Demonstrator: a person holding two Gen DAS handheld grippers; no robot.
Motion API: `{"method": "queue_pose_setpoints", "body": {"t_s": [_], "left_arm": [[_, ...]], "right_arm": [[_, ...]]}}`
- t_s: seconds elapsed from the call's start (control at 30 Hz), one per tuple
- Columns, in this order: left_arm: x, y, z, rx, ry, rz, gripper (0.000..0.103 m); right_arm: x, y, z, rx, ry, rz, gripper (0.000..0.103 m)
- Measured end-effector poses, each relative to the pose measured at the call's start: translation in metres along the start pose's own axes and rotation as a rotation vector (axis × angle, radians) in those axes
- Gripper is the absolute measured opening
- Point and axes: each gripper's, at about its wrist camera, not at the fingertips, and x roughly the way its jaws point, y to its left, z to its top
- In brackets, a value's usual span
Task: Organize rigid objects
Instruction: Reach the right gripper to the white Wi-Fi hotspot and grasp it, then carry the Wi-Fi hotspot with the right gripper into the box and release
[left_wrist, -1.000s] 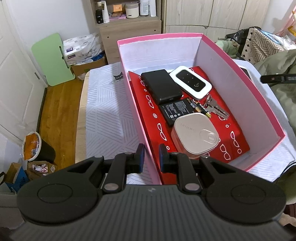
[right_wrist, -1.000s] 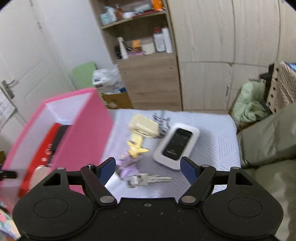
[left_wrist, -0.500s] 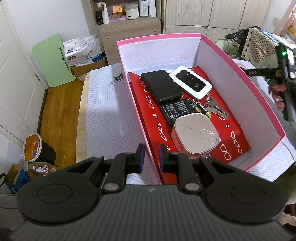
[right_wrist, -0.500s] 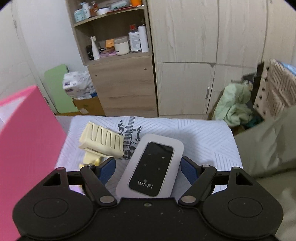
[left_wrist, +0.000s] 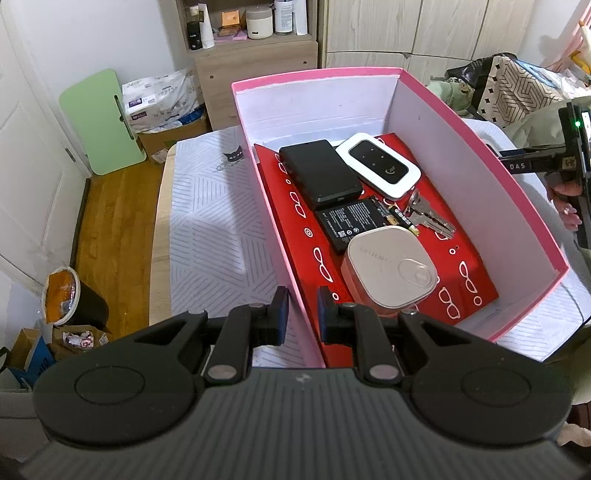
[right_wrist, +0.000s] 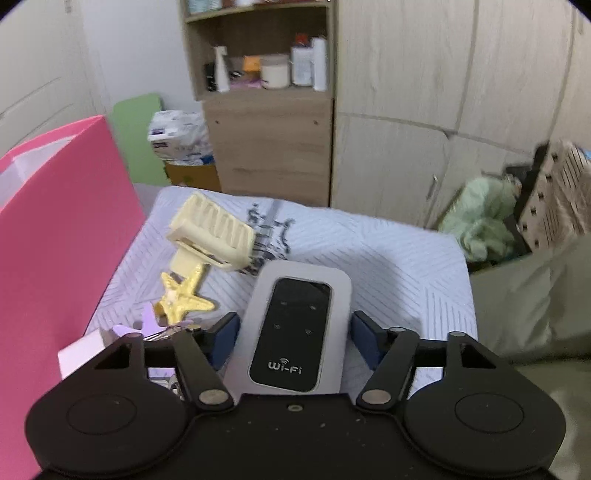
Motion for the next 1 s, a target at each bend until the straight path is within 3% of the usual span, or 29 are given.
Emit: {"method": "queue_pose_setpoints", "body": {"t_s": [0.1,0.23,0.4,0.83,1.0], "left_arm": [[0.000,0.000,0.000,-0.002,0.001,0.000,0.014],[0.000,-0.002,0.000,-0.002,0.005,0.010,0.014],[0.001,-0.002,0.000,-0.004,0.004,0.010,0.014],[-0.001,-0.001,0.001,-0.007,0.011,0.011,0.014],[0.000,0.000,0.001,-0.015,0.008,0.006,0.014]], "right_arm": [[0.001,0.002,-0.002,0.003,-0.011,-0.016,0.067],[-0.002,0.007,-0.003,0.022,-0.017,-0.021,0.066],[-0.018,0.011,-0.012,0.013,-0.089,0.011,0.066],[-0.112,0.040,-0.016,-0.015,-0.268,0.176,0.066],[-0.151,0.077,-0.007,-0.121,-0.318,0.292,0.066]]}}
